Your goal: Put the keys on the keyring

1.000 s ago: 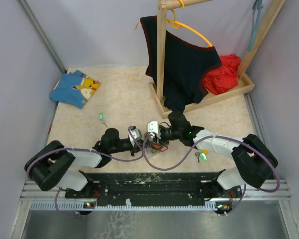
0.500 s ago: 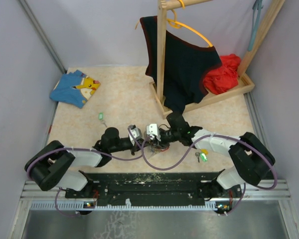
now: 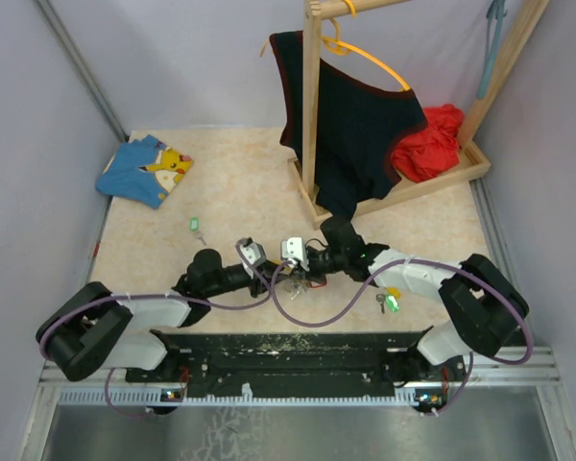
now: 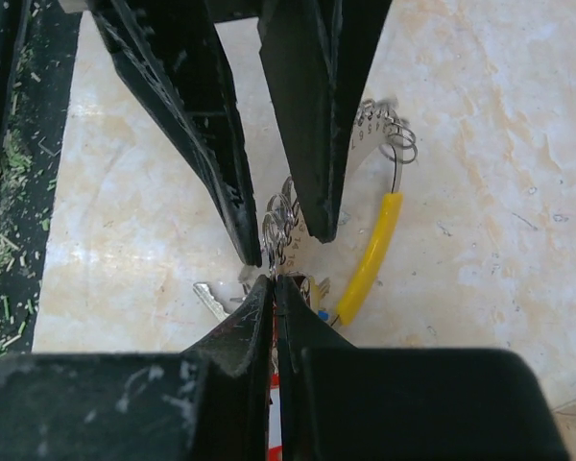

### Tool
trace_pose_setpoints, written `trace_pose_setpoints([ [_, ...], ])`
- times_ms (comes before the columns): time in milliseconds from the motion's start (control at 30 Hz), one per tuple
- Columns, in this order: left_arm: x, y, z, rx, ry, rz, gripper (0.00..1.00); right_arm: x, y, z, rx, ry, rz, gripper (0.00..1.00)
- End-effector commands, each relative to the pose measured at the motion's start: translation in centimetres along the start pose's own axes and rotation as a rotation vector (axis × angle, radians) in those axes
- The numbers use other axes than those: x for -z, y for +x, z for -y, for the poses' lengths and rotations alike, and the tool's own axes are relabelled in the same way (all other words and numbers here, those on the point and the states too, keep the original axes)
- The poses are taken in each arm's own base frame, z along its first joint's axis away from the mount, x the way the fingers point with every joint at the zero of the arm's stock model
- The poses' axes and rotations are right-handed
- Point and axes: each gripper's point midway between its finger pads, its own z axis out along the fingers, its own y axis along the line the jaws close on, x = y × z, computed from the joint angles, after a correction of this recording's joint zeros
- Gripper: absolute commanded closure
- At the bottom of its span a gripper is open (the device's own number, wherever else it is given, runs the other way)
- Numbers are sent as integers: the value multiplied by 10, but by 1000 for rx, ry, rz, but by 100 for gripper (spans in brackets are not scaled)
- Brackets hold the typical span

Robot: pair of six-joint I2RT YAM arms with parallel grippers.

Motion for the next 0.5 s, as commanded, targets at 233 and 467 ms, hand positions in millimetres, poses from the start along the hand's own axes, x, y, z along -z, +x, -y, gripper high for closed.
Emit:
trace_pose_setpoints([
  [233,31,-18,-17,325,-254,84,55,7,-31,28,-16,133,99,100],
  [467,32,-10,-13,572,-291,65,53,6,-31,31,-50,157,111,100],
])
